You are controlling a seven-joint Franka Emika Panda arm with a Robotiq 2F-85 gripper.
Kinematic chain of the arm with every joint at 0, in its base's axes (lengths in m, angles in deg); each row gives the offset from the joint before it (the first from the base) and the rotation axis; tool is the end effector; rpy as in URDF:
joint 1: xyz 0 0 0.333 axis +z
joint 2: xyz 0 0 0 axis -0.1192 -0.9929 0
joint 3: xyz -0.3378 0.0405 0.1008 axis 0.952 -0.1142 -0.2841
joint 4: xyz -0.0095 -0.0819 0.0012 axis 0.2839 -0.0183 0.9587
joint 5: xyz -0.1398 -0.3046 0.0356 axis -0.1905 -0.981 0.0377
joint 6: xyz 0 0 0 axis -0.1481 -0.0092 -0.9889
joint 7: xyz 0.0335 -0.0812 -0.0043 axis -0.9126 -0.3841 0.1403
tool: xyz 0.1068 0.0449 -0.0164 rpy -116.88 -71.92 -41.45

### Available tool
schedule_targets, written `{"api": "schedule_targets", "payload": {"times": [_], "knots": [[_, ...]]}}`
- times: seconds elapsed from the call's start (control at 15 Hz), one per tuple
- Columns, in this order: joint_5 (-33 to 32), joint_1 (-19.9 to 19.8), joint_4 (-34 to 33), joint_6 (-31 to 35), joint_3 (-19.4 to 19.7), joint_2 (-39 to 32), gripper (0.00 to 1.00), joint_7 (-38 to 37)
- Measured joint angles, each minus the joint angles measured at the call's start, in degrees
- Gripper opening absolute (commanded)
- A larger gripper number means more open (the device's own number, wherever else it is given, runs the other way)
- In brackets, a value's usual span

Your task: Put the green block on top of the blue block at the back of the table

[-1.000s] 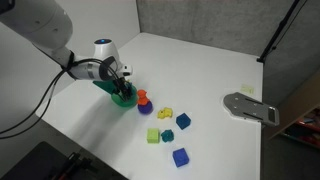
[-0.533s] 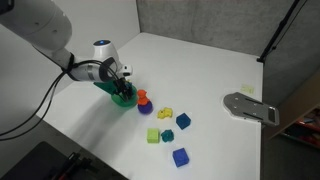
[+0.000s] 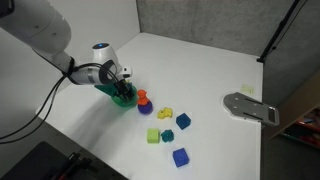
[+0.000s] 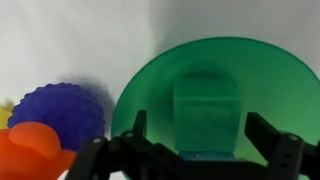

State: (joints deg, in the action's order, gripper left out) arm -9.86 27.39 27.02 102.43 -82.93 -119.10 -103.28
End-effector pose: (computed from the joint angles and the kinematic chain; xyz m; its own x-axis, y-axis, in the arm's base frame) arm 0.5799 0.1539 0.1364 0.9871 -0.1520 0.0498 -0.1554 -0.9851 0.0737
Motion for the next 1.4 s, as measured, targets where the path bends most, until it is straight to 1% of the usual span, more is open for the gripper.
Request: {"api": "schedule_targets", "payload": {"times": [0.07,0.4,0.6,0.73,1.13,1.4], "knots": [[0.0,0.3,0.0,0.2,0.3,-0.2,0.74,0.0],[0.0,1.9,0.0,1.9,1.9,-0.5,0.34,0.0],[0.0,2.7,-0.1,1.9,2.6,-0.4,0.3,-0.1],[0.0,2.8,-0.1,1.9,2.8,-0.3,0.29,-0.2],[0.0,3.4,0.1,1.7,3.8,2.0,0.29,-0.3],[0.0,3.5,0.4,-1.4,4.1,5.0,0.29,-0.3]]}}
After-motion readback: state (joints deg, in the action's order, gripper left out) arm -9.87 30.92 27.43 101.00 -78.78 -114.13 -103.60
